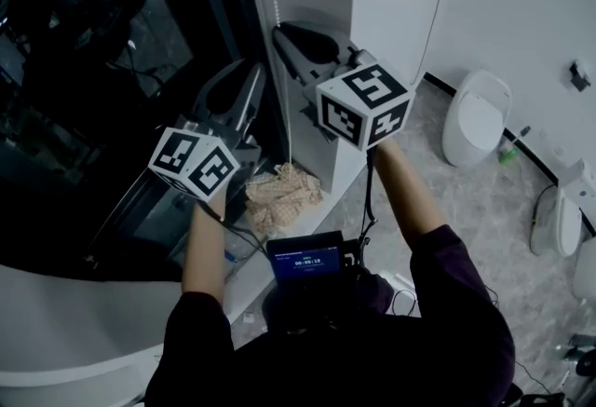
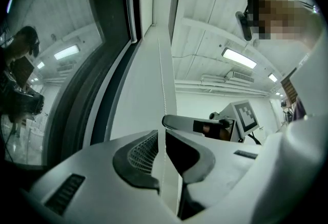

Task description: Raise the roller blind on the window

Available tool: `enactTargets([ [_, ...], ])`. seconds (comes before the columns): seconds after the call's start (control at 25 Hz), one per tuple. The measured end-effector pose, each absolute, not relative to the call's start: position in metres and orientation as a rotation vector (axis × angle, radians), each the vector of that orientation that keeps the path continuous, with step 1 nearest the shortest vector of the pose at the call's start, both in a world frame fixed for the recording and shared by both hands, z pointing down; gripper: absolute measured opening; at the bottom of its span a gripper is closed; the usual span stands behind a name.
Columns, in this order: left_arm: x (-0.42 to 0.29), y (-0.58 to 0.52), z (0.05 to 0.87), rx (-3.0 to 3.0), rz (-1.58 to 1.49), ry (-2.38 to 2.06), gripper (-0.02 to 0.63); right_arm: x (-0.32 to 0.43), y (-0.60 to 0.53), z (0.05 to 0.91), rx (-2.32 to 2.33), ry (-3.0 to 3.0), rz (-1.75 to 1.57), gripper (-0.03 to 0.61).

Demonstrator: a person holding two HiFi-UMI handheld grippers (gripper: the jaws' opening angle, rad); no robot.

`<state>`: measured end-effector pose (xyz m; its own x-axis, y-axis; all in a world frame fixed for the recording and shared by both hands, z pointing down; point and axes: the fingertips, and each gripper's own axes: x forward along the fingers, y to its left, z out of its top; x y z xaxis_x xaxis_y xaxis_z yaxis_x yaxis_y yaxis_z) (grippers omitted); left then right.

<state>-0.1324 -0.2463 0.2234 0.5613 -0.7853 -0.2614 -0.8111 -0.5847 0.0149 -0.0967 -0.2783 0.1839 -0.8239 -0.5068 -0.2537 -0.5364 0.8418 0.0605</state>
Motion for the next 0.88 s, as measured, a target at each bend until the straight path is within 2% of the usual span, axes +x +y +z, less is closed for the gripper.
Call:
enactTargets([
  [0.52, -0.157, -0.269, 0.229, -2.650, 0.378, 1.459, 0.014, -0.061, -0.294, 0.196, -0.864, 2.688, 0.048, 0.014],
  [0.88, -0.169, -0.282, 0.225, -2.593, 0.358, 1.483, 0.012, -0.066, -0.289, 0.208, -0.843, 2.726, 0.079, 0.009],
])
